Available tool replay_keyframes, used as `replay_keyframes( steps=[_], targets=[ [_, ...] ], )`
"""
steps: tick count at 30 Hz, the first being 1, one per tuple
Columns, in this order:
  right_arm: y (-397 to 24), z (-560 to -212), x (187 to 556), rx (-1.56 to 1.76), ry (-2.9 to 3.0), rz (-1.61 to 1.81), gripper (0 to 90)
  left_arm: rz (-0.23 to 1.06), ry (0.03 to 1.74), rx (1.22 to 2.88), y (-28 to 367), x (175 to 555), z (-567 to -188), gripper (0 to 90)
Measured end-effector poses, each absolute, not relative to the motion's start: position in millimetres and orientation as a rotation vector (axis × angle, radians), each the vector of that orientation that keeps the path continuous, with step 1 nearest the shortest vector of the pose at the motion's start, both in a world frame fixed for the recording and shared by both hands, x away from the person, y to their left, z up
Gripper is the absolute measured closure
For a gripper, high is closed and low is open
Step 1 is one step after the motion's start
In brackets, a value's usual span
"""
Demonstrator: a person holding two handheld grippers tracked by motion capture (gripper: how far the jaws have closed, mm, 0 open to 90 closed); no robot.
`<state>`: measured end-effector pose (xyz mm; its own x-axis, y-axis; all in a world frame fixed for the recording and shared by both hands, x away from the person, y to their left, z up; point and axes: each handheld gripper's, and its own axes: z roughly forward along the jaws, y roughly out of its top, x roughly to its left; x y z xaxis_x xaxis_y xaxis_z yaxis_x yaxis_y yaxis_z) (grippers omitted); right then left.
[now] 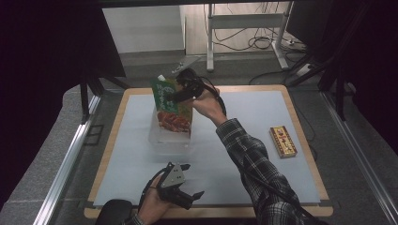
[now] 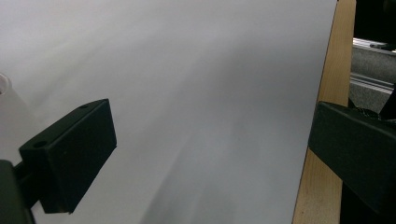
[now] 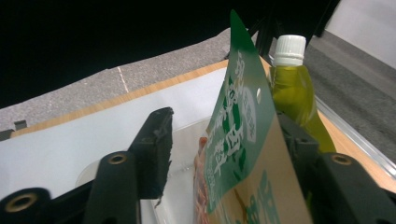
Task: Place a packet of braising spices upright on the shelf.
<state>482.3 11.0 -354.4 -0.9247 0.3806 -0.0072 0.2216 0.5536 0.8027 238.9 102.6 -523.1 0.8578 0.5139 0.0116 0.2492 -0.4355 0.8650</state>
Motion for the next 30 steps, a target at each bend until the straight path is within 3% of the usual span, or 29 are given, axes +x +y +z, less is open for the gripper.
replay_keyframes(
  steps=[13, 24, 30],
  targets=[
    [-4, -353, 479, 0.508, 2.572, 1.306, 29.1, 0.337, 0.548, 2.053, 102, 239, -524, 0.7],
    [-16, -357, 476, 0.491, 2.573, 1.321, 9.3, 0.338, 0.543, 2.059, 101, 239, -524, 0.8],
    [-18, -359, 473, 0.5, 2.568, 1.323, 4.5, 0.339, 0.545, 2.056, 101, 239, -524, 0.8]
  ],
)
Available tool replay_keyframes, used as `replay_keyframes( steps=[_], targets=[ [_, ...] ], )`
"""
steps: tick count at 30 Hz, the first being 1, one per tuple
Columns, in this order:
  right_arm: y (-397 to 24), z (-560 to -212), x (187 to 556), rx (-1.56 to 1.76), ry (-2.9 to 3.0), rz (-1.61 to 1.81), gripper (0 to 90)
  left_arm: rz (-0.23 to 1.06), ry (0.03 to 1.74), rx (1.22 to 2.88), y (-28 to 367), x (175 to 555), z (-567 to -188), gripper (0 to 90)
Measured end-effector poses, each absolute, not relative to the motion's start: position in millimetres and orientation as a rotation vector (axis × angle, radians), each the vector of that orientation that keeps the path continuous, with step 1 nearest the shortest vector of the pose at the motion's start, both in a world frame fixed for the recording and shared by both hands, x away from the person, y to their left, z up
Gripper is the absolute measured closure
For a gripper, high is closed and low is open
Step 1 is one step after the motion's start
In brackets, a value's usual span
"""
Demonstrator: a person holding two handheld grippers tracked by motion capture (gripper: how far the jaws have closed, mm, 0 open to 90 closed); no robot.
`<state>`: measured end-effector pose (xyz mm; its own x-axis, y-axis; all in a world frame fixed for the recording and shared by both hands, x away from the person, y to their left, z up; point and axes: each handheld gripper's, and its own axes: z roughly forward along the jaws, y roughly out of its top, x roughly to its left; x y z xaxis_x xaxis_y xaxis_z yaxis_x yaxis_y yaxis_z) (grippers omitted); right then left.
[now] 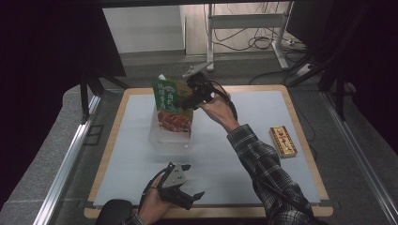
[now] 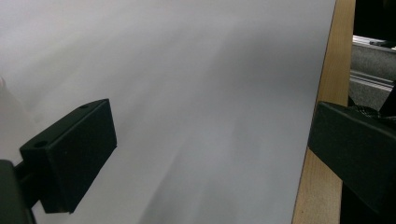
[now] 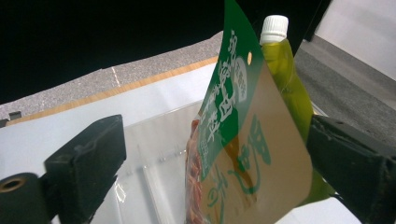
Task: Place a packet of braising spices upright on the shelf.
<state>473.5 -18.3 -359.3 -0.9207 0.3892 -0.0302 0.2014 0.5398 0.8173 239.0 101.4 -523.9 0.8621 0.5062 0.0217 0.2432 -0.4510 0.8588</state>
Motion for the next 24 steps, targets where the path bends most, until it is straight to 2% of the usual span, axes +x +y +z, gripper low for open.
replay_keyframes(
  steps=[12, 24],
  targets=[
    [-29, -365, 466, 0.509, 2.554, 1.299, 0.0, 0.337, 0.548, 2.053, 102, 239, -524, 0.8],
    [-48, -373, 463, 0.546, 2.542, 1.304, 0.0, 0.335, 0.551, 2.052, 101, 239, -524, 0.8]
  ],
)
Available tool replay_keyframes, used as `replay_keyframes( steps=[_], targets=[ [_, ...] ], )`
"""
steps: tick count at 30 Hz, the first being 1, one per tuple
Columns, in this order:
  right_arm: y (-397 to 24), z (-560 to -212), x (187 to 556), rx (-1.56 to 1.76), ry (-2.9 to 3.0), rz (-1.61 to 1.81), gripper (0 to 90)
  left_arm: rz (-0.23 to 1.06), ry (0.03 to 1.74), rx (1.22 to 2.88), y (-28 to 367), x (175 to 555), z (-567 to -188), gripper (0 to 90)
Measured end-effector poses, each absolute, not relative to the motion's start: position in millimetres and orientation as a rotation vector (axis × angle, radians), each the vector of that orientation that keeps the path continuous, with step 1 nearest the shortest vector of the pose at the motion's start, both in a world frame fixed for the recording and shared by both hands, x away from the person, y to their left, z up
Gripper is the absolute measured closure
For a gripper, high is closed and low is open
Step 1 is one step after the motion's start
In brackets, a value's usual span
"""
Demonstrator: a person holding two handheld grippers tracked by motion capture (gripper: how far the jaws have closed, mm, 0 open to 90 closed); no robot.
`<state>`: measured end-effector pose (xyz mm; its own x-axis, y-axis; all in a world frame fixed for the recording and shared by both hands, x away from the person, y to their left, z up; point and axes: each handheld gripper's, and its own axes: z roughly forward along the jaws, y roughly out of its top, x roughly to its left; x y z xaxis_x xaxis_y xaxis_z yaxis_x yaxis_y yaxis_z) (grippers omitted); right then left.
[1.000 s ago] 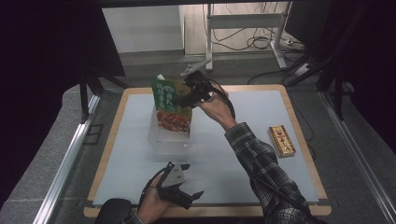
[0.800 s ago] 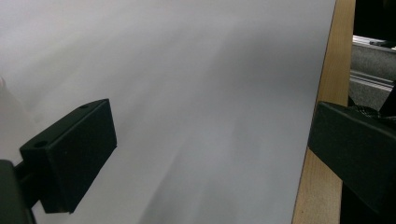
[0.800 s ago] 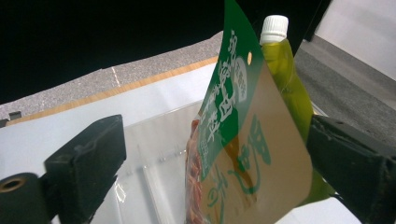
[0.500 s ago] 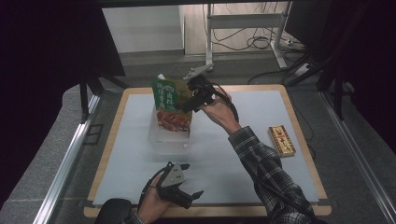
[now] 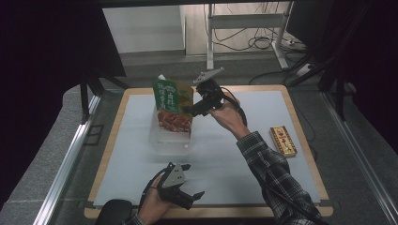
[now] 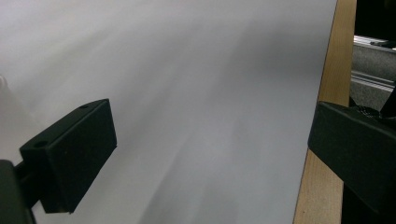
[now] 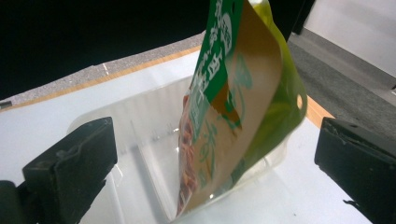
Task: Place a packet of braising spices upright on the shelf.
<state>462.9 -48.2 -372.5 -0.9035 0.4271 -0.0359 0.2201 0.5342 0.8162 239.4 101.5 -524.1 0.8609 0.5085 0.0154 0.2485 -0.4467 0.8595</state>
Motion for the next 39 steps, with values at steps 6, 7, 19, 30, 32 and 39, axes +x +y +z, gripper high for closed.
replay_keyframes(
  steps=[6, 7, 19, 30, 32, 39],
  targets=[
    [-58, -377, 457, 0.532, 2.543, 1.302, 0.0, 0.334, 0.558, 2.046, 102, 240, -524, 0.8],
    [-62, -378, 456, 0.528, 2.545, 1.304, 0.0, 0.334, 0.559, 2.046, 102, 240, -524, 0.8],
    [-80, -390, 443, 0.553, 2.605, 1.299, 0.0, 0.343, 0.569, 2.041, 105, 241, -523, 0.8],
    [-106, -401, 430, 0.585, 2.595, 1.333, 0.0, 0.365, 0.59, 2.032, 111, 244, -521, 0.8],
    [-112, -403, 428, 0.596, 2.589, 1.337, 0.0, 0.37, 0.595, 2.03, 112, 245, -521, 0.8],
    [-131, -406, 419, 0.603, 2.549, 1.362, 0.0, 0.387, 0.616, 2.025, 123, 251, -518, 0.8]
  ],
)
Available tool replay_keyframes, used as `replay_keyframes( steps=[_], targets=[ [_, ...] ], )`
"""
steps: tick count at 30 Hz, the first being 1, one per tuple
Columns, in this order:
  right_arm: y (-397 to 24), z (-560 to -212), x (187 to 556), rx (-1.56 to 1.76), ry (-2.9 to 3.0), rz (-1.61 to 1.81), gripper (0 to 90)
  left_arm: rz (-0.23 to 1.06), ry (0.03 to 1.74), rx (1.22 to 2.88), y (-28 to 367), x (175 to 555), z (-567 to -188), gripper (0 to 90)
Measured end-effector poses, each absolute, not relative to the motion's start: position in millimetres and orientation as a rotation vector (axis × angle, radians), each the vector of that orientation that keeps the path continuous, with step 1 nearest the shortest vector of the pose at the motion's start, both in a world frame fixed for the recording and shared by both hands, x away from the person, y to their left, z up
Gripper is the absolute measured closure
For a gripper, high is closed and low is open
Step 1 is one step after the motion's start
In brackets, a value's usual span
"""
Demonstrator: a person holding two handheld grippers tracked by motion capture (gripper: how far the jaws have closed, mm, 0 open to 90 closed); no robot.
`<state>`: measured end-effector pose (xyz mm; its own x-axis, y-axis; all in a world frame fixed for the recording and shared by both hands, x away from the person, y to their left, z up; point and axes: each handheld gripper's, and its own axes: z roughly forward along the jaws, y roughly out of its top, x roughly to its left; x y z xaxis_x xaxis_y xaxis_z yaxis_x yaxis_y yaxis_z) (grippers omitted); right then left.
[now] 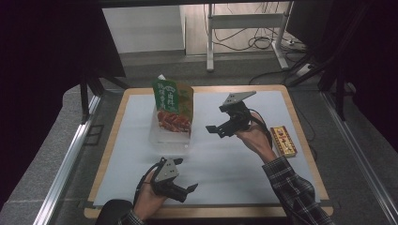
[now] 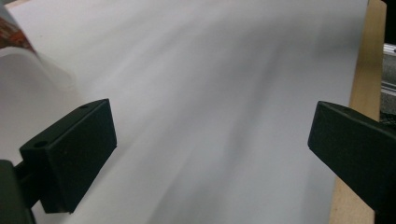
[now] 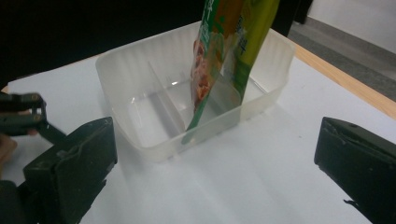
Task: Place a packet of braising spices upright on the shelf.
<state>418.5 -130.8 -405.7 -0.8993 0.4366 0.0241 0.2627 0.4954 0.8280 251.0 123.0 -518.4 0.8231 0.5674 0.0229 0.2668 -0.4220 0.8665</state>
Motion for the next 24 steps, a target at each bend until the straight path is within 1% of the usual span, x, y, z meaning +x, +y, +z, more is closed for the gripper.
replay_keyframes(
  steps=[11, 24],
  targets=[
    [-156, -415, 405, 0.657, 2.519, 1.337, 0.0, 0.417, 0.664, 2.002, 139, 259, -517, 0.8],
    [-186, -432, 398, 0.768, 2.497, 1.323, 0.0, 0.463, 0.71, 1.987, 148, 261, -515, 0.8]
  ],
)
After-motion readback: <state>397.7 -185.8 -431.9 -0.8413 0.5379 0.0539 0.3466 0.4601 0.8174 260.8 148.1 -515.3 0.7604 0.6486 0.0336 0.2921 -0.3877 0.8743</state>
